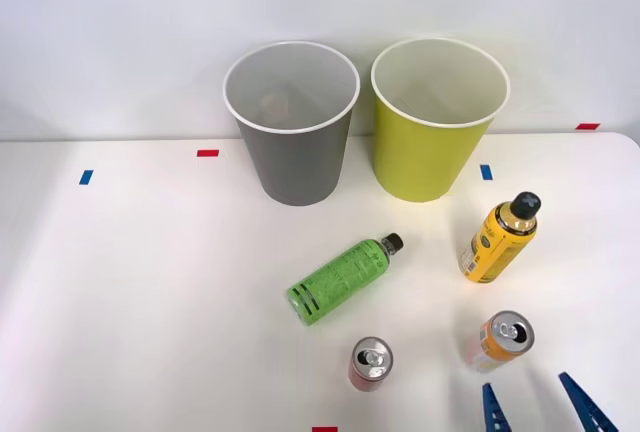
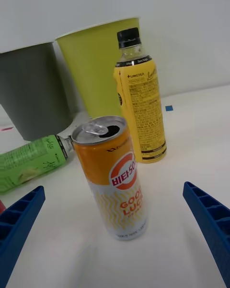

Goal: Put cans in the gray bin, plastic bottles in the light green bin

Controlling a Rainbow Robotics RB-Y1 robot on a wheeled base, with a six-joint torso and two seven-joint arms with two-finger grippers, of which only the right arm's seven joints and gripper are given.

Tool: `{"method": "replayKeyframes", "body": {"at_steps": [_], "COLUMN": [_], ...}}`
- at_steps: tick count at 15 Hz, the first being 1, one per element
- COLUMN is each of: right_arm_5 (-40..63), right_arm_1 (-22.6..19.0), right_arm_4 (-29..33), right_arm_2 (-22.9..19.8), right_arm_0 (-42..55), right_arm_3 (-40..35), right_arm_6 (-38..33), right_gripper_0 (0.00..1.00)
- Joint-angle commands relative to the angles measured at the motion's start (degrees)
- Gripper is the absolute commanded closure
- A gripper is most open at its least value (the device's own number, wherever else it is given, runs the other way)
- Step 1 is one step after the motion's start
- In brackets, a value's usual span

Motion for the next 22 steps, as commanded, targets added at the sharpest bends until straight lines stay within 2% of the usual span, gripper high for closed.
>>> {"method": "replayKeyframes", "body": {"at_steps": [1, 4, 15, 22], "right_arm_5": [0.0, -1.4, 3.7, 4.1], "right_arm_1": [-0.5, 0.0, 0.0, -1.4], "right_arm_4": [0.1, 0.4, -0.4, -0.4], "right_arm_2": [0.6, 0.6, -0.3, 0.0], "right_arm_0": [-3.6, -7.7, -13.4, -13.3], "right_arm_3": [1.5, 5.0, 5.0, 5.0], "right_arm_6": [0.4, 0.8, 3.1, 4.6], "right_gripper_0": [0.00, 0.00, 0.00, 0.00]}}
